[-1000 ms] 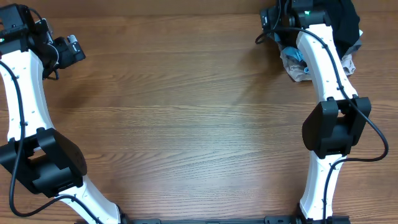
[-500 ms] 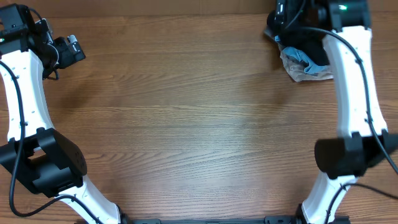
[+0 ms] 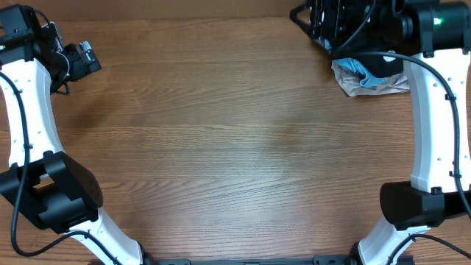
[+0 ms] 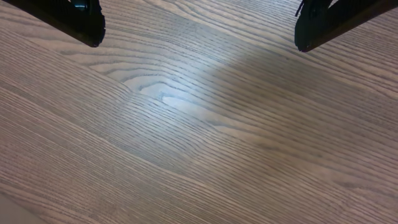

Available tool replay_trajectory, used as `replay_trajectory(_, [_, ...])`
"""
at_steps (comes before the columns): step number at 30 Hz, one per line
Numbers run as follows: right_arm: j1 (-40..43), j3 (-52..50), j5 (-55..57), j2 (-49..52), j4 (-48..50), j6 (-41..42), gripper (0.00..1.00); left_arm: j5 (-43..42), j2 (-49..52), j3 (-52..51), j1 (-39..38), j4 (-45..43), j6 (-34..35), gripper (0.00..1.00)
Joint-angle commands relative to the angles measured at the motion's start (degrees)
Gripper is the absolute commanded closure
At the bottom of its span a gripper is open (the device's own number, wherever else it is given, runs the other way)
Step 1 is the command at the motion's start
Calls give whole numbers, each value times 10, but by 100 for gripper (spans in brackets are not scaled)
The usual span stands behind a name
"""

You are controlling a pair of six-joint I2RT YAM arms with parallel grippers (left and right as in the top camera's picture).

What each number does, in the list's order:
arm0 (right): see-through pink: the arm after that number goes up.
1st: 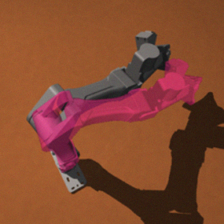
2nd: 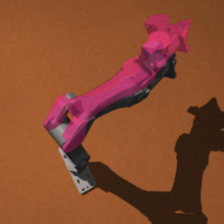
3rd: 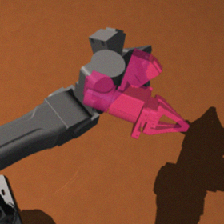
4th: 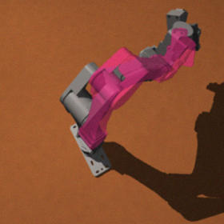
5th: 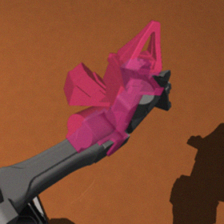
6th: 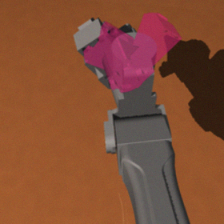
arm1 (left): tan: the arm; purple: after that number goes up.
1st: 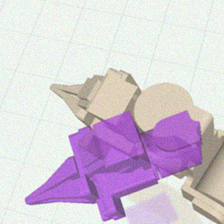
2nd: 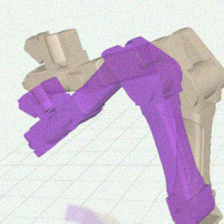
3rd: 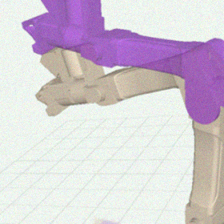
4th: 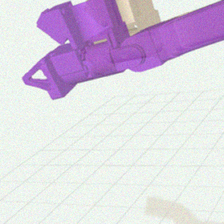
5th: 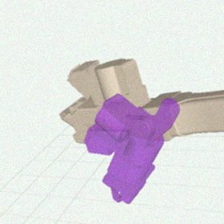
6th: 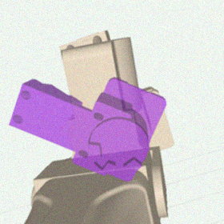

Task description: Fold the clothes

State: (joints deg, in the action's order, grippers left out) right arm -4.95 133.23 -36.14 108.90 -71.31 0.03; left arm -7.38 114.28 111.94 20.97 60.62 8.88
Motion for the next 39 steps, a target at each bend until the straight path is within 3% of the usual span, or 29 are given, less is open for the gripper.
replay_trajectory(1, [2, 10, -16, -11, -25, -2, 0, 5, -11, -2, -4, 0, 5, 0])
replay_trajectory(9, [9, 10, 166, -26, -46, -2, 0, 5, -11, -2, -4, 0, 5, 0])
replay_trajectory(13, [-11, 1, 290, -83, -31, -3, 0, 5, -11, -2, -4, 0, 5, 0])
replay_trajectory(17, [-12, -65, 316, -175, 10, -4, 0, 5, -11, -2, -4, 0, 5, 0])
replay_trajectory(24, [-11, -499, 322, -488, 232, -4, 0, 5, -11, -2, -4, 0, 5, 0])
replay_trajectory(25, [-11, -612, 320, -560, 290, -3, 0, 5, -11, -2, -4, 0, 5, 0])
replay_trajectory(32, [9, -1009, 320, -802, 557, 28, 0, 5, -11, -2, -4, 0, 5, 0])
replay_trajectory(39, [18, -1216, 316, -931, 695, 66, 0, 5, -11, -2, -4, 0, 5, 0])
